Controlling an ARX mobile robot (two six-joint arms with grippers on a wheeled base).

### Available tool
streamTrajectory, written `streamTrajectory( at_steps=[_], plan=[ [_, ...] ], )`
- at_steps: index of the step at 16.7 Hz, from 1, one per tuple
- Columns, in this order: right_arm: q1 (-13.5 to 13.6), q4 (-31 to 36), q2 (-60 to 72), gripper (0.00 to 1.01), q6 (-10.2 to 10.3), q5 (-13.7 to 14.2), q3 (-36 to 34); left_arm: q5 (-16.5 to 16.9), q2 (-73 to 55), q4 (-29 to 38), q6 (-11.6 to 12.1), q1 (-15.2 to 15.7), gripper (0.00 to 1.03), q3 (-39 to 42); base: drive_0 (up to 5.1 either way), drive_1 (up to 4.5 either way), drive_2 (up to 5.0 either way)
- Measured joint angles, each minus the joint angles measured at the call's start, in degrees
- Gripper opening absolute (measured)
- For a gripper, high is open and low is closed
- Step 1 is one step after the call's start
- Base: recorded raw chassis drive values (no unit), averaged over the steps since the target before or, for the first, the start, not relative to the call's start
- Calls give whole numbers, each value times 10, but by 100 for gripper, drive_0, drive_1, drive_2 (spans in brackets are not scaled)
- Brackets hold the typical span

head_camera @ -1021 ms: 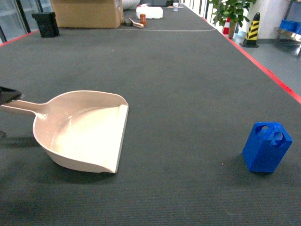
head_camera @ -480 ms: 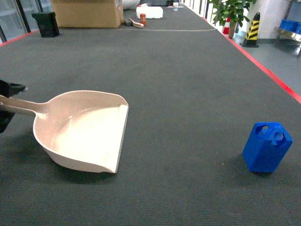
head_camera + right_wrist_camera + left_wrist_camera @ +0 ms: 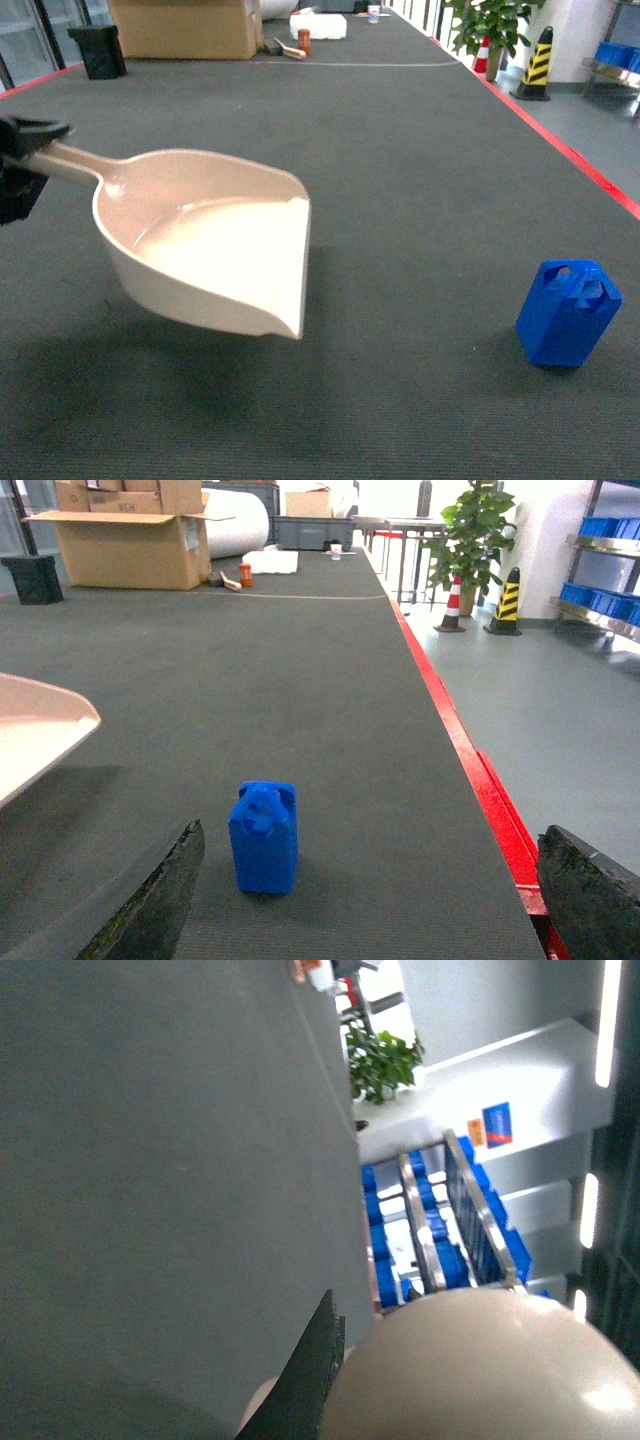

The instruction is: Place part in tray to right shelf

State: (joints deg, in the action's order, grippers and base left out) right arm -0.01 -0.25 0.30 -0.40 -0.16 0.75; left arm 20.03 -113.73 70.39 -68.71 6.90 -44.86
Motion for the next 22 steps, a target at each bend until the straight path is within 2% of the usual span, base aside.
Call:
streamTrajectory(
  at_steps=[1,4,5,7,9,11,13,16,19,20,21,22],
  plan=[
    [0,0,0,98,0,0,0,-1,28,25,-8,-20,13,7,0,0,0],
    [0,0,0,98,0,0,0,-28,104,32,-57,-85,13,17,0,0,0],
    [0,0,0,98,0,0,0,-35,117,31,-66,-103,13,21,0,0,0],
    [0,0,0,98,0,0,0,-72,144,33,-96,-170,13,28,0,0,0],
    [0,0,0,98,0,0,0,-99,134,33,-118,-226,13,35,0,0,0],
    [0,0,0,98,0,0,0,-116,107,29,-134,-268,13,40,0,0,0],
    [0,0,0,98,0,0,0,-115,94,28,-135,-273,13,40,0,0,0],
    [0,0,0,98,0,0,0,-130,94,30,-135,-254,13,32,0,0,0],
    [0,-1,0,98,0,0,0,-129,94,30,-135,-255,13,32,0,0,0],
    [6,-83,61,98,-23,32,32,-129,94,30,-135,-256,13,32,0,0,0],
    [-14,-44,166,98,-40,9,47,-129,94,30,-135,-257,13,32,0,0,0],
    [-22,-6,221,98,-44,-5,51,-127,94,30,-136,-258,13,32,0,0,0]
  ],
)
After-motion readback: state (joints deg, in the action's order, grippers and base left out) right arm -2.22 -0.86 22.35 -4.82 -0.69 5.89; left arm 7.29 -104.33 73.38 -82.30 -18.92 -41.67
